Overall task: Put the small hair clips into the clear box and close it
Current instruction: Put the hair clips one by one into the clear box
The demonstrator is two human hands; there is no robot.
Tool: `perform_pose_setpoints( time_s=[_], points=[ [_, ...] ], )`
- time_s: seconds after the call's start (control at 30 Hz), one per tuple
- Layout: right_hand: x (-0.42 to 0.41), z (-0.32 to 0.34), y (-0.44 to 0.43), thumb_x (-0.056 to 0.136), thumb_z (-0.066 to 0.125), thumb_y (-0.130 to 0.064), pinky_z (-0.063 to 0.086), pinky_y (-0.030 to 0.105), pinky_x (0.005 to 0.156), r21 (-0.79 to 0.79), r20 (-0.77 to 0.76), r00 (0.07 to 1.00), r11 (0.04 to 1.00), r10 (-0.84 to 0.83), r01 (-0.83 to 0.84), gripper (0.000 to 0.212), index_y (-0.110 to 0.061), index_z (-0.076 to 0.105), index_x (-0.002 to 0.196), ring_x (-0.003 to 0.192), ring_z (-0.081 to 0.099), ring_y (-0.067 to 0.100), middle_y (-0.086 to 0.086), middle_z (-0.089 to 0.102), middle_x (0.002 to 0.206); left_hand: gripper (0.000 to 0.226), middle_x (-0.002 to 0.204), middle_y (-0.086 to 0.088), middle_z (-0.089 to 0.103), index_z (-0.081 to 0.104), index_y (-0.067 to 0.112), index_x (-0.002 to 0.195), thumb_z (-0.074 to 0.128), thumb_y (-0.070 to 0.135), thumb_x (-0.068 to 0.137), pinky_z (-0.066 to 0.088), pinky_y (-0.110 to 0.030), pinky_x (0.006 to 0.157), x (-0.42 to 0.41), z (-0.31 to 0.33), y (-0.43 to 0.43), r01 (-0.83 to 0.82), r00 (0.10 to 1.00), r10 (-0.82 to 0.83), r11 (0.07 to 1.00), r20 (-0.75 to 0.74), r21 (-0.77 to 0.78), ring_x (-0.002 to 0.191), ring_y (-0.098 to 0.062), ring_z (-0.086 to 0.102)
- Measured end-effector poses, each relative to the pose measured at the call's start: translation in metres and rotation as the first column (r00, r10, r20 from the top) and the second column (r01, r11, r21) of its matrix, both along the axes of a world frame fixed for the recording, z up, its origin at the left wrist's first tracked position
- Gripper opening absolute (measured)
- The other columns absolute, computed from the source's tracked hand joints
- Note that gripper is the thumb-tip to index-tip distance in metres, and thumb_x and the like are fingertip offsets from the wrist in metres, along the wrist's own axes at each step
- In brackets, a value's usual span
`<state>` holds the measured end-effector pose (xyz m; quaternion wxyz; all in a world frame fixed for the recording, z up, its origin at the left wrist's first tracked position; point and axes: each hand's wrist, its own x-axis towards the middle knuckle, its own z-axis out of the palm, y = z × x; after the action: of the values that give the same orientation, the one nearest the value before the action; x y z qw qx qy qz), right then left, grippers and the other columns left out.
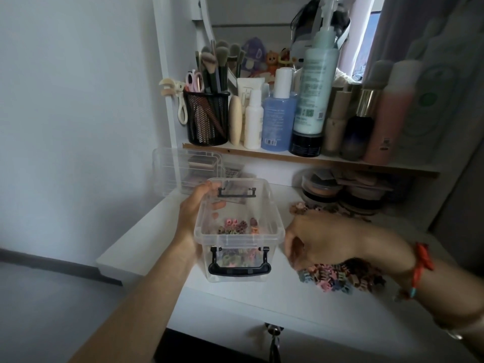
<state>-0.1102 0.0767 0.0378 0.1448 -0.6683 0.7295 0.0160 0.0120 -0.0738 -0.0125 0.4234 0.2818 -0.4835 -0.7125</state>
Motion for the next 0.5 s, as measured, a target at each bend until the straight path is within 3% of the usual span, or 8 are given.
perform_pose_setpoints(
  time_s=[0.1,0.17,0.27,0.33,0.4,0.5],
  points=[
    [-0.001,0.000,-0.003,0.082,0.064,-0.016,0.040,0.010,0.069,-0.048,-0.051,0.999,0.999,0.001,-0.004,0.014,-0.015,0.071,0.094,0.080,0.057,0.001,-0.004,0.072,0.097,0.021,0.085,0.001,0.062,0.064,0.023,0.076,0.050,0.030,0.090,0.040,-0.029,0.061,0.000,0.000,0.000,0.011,1.000,-0.011,1.000,-0.004,0.008,0.076,-0.015,0.057],
    [-0.007,0.013,-0.006,0.083,0.063,-0.016,0.041,0.010,0.074,-0.238,-0.027,0.996,0.969,-0.081,0.072,0.012,-0.019,0.070,0.091,0.083,0.059,0.004,-0.006,0.069,0.091,0.016,0.086,0.001,0.062,0.064,0.023,0.077,0.055,0.033,0.085,0.040,-0.029,0.062,0.000,0.000,0.000,0.015,1.000,-0.015,1.000,-0.001,0.007,0.077,-0.015,0.057],
    [-0.003,0.040,-0.008,0.083,0.065,-0.019,0.040,0.002,0.068,-0.575,0.289,0.951,0.773,-0.115,0.268,0.008,-0.026,0.065,0.085,0.076,0.058,-0.001,-0.015,0.063,0.084,0.017,0.086,0.001,0.061,0.063,0.021,0.078,0.052,0.030,0.088,0.040,-0.029,0.060,0.000,0.000,0.001,0.002,1.000,-0.002,1.000,0.002,0.012,0.077,-0.015,0.057],
    [0.004,0.049,-0.007,0.082,0.064,-0.022,0.044,0.009,0.079,-0.606,0.364,0.931,0.751,-0.031,0.262,0.025,-0.026,0.063,0.107,0.081,0.058,-0.001,-0.019,0.060,0.097,0.019,0.085,0.001,0.061,0.062,0.020,0.080,0.048,0.029,0.091,0.040,-0.028,0.058,0.000,0.002,0.002,0.001,1.000,-0.001,1.000,-0.001,0.020,0.076,-0.015,0.057],
    [0.005,0.047,-0.006,0.083,0.064,-0.022,0.044,0.019,0.083,-0.571,0.288,0.957,0.794,-0.043,0.208,0.041,-0.024,0.056,0.123,0.082,0.058,0.002,-0.019,0.055,0.107,0.020,0.084,0.001,0.061,0.061,0.020,0.081,0.047,0.030,0.091,0.040,-0.028,0.059,-0.001,0.002,0.003,0.005,1.000,-0.006,1.000,0.011,0.013,0.076,-0.014,0.057],
    [-0.005,0.038,-0.001,0.081,0.066,-0.016,0.040,0.011,0.073,-0.466,0.161,0.982,0.870,-0.095,0.161,0.023,-0.019,0.067,0.104,0.074,0.055,-0.002,-0.016,0.061,0.090,0.020,0.086,0.001,0.061,0.062,0.022,0.081,0.047,0.031,0.091,0.040,-0.029,0.063,0.000,0.001,0.002,0.008,1.000,-0.008,1.000,0.028,-0.011,0.077,-0.015,0.057]
  ],
)
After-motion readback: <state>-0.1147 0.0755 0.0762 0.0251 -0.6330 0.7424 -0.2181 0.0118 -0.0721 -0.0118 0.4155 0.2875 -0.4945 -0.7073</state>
